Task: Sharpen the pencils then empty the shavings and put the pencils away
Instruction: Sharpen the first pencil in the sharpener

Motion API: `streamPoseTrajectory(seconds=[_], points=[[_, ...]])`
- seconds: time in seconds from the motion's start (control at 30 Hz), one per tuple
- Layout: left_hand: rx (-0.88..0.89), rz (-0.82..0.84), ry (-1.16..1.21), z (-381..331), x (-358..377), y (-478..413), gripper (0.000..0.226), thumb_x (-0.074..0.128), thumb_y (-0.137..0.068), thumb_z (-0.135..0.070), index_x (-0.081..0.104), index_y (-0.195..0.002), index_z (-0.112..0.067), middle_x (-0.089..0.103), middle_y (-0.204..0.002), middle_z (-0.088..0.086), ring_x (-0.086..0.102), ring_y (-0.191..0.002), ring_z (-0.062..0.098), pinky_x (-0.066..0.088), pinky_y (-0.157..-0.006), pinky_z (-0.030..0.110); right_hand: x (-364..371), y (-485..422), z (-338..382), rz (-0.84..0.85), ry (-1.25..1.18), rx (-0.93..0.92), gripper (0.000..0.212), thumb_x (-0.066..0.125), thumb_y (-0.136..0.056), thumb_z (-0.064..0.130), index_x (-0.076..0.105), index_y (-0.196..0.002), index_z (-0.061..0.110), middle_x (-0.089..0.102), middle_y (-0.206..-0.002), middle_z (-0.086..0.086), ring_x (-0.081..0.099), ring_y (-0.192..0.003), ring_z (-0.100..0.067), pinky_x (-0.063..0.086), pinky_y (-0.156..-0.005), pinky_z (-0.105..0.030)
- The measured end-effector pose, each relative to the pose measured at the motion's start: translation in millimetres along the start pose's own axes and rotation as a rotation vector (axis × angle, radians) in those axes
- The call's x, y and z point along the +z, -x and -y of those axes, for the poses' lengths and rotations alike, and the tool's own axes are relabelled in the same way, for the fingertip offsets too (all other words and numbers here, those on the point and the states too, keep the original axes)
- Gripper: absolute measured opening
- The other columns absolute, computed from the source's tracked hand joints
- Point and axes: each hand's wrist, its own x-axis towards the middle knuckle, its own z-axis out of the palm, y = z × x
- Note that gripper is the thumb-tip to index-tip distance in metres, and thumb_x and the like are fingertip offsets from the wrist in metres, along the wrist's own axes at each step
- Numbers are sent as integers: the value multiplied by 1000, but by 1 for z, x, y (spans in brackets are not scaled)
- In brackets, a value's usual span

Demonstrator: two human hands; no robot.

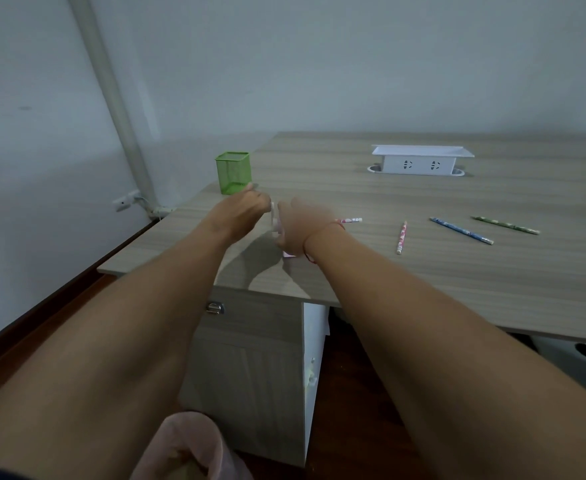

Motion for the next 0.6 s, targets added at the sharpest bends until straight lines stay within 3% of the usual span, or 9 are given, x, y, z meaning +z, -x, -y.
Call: streamPoseTrajectory(seconds=[0.1, 0.33, 0.53, 0.6], points=[[5, -15, -15, 0, -10, 0, 25, 44, -87, 16, 64, -97, 4, 64, -93, 25, 62, -90, 40, 41, -101, 46, 0, -6, 0, 34, -1, 29, 49, 41, -97, 35, 31, -140, 14, 35, -142, -7, 40, -132, -37, 40, -102, -52], [-145, -14, 47, -25, -24, 18, 29, 40, -93, 10, 60, -111, 1, 62, -113, 21, 57, -110, 34, 30, -109, 36, -4, -8, 1, 65, -36, 27, 59, 51, -93, 35, 28, -143, 15, 33, -144, -8, 41, -132, -35, 40, -103, -53], [-190, 18, 199, -51, -26, 52, 23, 40, -95, 4, 60, -104, -2, 65, -97, 20, 60, -96, 35, 28, -113, 42, -7, 2, 0, 32, -57, -3, 52, 44, -95, 38, 33, -139, 11, 33, -145, -11, 40, -133, -34, 39, -105, -47], [-183, 115, 141, -57, -15, 59, 25, 40, -95, 1, 59, -111, -4, 64, -104, 17, 59, -99, 31, 27, -113, 39, -7, 4, -1, 8, -62, -22, 51, 41, -96, 38, 35, -138, 10, 34, -145, -12, 41, -132, -35, 38, -103, -46]])
